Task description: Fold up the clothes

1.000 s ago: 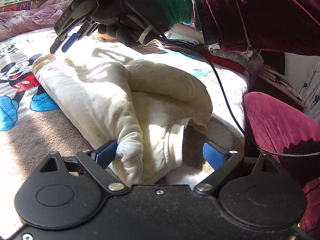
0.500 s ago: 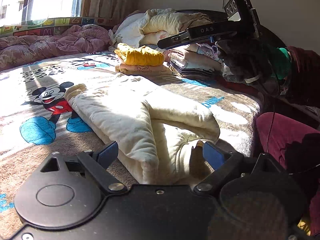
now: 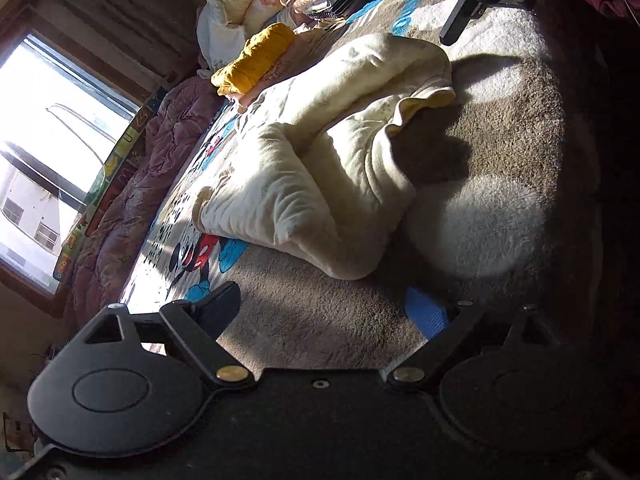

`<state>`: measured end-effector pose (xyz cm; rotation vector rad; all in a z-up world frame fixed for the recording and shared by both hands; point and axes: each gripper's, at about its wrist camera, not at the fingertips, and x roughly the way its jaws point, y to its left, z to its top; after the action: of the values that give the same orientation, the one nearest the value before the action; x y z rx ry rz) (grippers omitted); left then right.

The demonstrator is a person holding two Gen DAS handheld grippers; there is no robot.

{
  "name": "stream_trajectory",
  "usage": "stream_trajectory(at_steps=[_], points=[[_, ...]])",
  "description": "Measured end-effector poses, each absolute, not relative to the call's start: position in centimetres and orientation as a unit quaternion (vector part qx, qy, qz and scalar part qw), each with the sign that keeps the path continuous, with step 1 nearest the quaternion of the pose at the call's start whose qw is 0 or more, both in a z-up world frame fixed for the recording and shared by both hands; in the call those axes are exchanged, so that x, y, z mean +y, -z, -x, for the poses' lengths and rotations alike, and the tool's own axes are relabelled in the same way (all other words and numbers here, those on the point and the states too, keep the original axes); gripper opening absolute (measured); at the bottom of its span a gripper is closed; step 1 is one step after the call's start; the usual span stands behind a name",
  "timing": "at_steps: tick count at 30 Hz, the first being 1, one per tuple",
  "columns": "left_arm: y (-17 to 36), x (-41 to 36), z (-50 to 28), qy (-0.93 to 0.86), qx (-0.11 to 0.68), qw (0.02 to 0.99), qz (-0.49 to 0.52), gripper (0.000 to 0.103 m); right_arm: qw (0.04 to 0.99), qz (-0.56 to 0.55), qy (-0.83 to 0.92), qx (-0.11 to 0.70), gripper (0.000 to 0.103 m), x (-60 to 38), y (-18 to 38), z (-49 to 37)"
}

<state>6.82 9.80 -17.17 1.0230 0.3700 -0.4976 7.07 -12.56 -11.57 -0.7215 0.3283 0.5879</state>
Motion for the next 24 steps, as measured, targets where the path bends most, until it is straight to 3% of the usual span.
stream_trajectory(at_steps=[6, 13, 17, 20, 23, 24], points=[[18.1, 9.7, -7.9, 0.223, 0.124, 0.822, -0.509, 0.092, 0.842, 0.452, -0.251, 0.152, 0.073, -12.4, 16.5, -5.6], [18.9, 9.7, -8.5, 0.21, 0.059, 0.824, -0.522, 0.091, 0.842, 0.485, -0.23, 0.056, 0.086, -11.3, 18.1, -5.3], [18.8, 9.5, -8.1, 0.208, 0.037, 0.823, -0.528, 0.088, 0.837, 0.502, -0.217, -0.007, 0.087, -11.3, 18.6, -4.5], [18.9, 9.4, -7.9, 0.211, 0.036, 0.82, -0.532, 0.083, 0.824, 0.518, -0.226, -0.036, 0.087, -11.3, 18.9, -4.2], [19.2, 9.2, -7.9, 0.225, 0.05, 0.812, -0.536, 0.068, 0.808, 0.53, -0.255, -0.037, 0.087, -11.4, 18.8, -4.4], [19.4, 9.0, -7.9, 0.228, 0.054, 0.809, -0.539, 0.058, 0.802, 0.534, -0.265, -0.037, 0.087, -11.4, 18.8, -4.5]])
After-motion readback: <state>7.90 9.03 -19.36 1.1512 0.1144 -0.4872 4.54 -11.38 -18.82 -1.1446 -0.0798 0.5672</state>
